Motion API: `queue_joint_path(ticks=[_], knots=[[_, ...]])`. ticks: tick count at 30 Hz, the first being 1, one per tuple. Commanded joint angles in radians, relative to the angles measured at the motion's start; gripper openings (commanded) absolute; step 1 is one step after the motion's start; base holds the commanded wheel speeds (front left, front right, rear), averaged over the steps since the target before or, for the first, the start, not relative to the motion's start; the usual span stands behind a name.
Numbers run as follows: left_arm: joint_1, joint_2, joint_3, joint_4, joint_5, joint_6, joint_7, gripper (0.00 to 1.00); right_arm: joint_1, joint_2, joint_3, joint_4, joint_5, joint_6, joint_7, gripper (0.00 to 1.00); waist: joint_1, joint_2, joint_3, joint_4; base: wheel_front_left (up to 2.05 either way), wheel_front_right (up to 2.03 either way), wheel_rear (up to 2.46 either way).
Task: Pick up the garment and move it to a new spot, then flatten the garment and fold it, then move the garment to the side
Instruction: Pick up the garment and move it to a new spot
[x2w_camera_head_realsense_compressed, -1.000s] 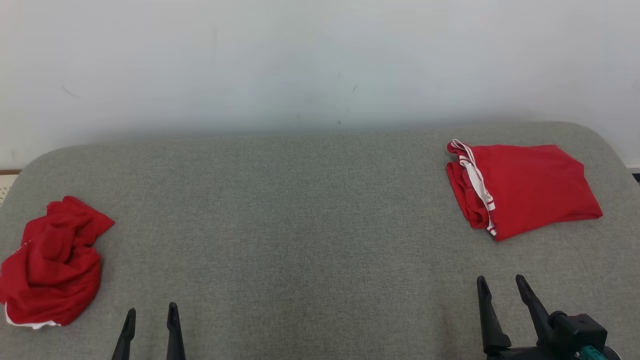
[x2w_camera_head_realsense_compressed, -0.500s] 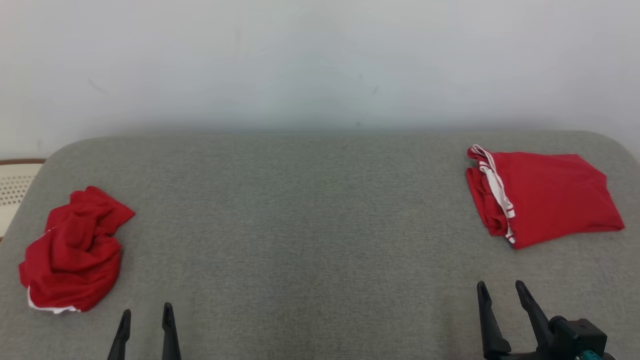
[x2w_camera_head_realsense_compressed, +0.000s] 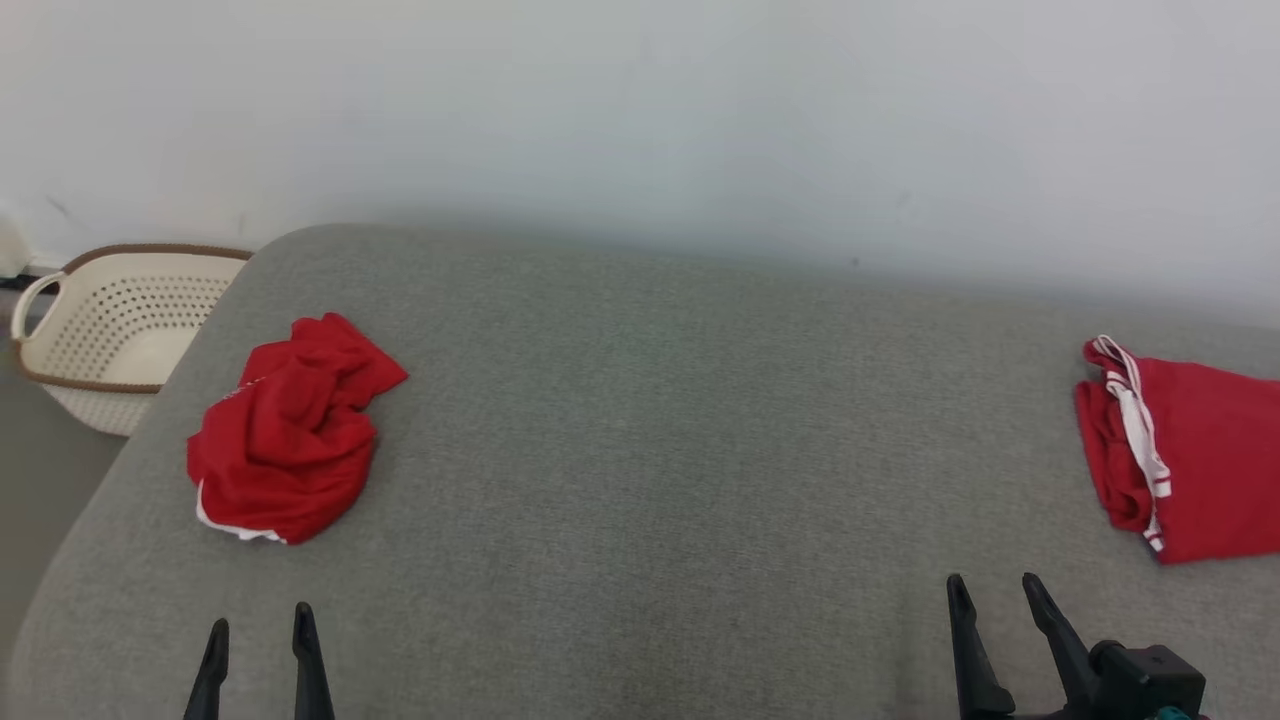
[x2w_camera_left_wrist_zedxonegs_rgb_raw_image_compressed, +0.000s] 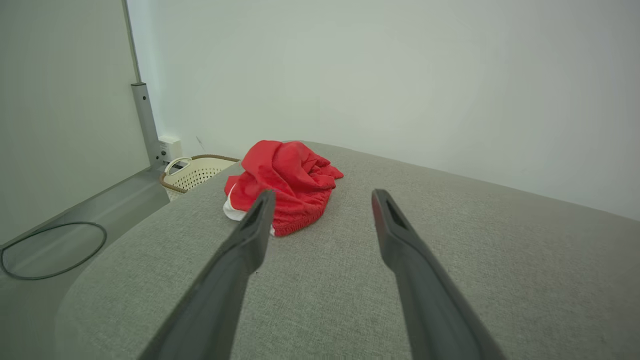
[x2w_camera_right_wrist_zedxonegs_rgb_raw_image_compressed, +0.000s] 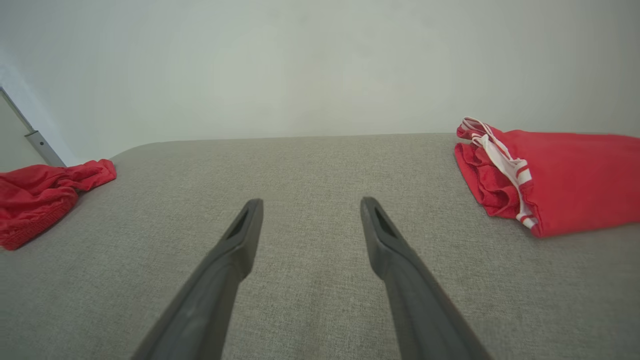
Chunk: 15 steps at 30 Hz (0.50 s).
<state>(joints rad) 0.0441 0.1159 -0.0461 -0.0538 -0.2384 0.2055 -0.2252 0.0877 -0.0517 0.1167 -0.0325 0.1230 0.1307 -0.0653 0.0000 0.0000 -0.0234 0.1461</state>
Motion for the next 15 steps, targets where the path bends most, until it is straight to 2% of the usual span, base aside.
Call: queue_joint_path(ticks=[1, 8, 15], knots=[[0.02, 0.006, 0.002, -0.004, 0.0, 0.004, 0.002, 1.0, -0.007, 0.002, 0.002, 0.004, 0.007, 0.0, -0.007, 1.0, 0.0, 0.0, -0.001, 0.071, 0.0, 0.0, 0.0], [0.022, 0.019, 0.014, -0.014, -0.005, 0.014, 0.009, 1.0, -0.014, 0.002, 0.01, 0.021, 0.016, 0.0, -0.017, 1.0, 0.0, 0.0, 0.002, 0.151, 0.0, 0.0, 0.0], [0.028, 0.024, 0.019, -0.019, -0.009, 0.02, 0.011, 1.0, -0.026, 0.002, 0.023, 0.033, 0.024, 0.0, -0.024, 1.0, 0.0, 0.0, 0.007, 0.197, 0.0, 0.0, 0.0]])
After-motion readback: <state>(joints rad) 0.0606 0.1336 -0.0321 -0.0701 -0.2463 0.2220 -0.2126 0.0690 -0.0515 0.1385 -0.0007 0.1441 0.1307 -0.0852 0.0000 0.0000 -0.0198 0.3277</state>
